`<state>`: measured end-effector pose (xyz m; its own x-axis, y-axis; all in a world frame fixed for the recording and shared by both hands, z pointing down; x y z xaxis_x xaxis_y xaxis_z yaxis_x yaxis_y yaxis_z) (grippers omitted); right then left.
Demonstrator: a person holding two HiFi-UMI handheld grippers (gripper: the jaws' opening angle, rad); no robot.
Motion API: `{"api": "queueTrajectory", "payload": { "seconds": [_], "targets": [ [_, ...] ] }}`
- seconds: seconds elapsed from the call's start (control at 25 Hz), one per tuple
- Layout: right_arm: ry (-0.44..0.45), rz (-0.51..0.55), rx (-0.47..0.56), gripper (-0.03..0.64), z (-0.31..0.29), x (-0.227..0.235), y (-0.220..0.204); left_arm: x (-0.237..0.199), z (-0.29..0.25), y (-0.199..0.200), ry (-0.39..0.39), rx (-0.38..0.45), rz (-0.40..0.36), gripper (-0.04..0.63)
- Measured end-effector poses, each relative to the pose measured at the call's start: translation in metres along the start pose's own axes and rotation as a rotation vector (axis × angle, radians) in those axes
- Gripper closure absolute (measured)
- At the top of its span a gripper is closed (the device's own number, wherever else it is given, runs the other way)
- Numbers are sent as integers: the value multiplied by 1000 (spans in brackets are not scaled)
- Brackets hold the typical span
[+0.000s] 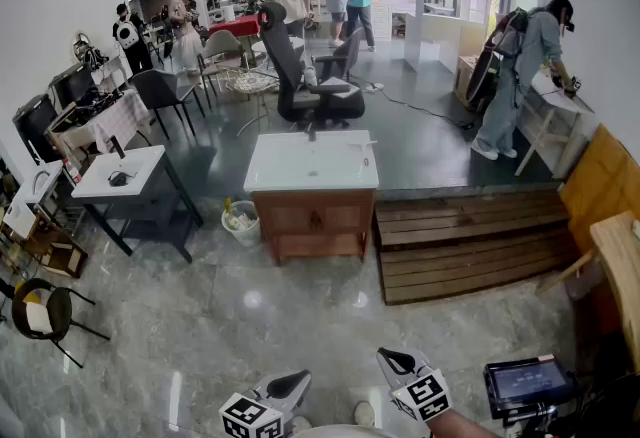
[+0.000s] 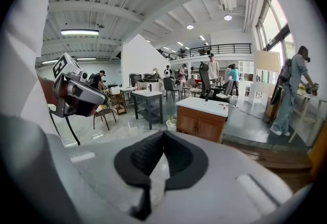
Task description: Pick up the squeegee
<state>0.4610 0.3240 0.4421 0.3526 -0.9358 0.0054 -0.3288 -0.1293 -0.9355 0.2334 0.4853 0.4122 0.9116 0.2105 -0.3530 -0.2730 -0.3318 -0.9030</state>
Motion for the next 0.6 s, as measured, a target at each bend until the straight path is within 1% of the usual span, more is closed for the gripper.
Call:
{"api": "queueTrajectory", "payload": {
  "seconds": [0.24,0.36,0.48,0.6],
  "targets": [
    [-8,64,26,614,-49,-51,24,-56,60,-3,32,39,-15,588],
    [-29,51,19,614,-65,-72,29,-79,82,-7,35,42,-6,588],
    [-75,34,7,614,-77,-89,30,-103,97,-10,30,31,6,588],
    [-102,27,15,614,-88,-90,32,-124,96,-9,24,37,14,588]
  ]
}}
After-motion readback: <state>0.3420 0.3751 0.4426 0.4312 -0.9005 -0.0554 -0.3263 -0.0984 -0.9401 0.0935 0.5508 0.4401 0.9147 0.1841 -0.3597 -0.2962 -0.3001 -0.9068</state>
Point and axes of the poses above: the fingertips, and each gripper's own axes: z backward along the fingers, x to its right, y out of its top, the point moved 10 cm from there along z, backward along the fingers, and after that the axes turned 6 degrees about x, right-handed, at the moved point
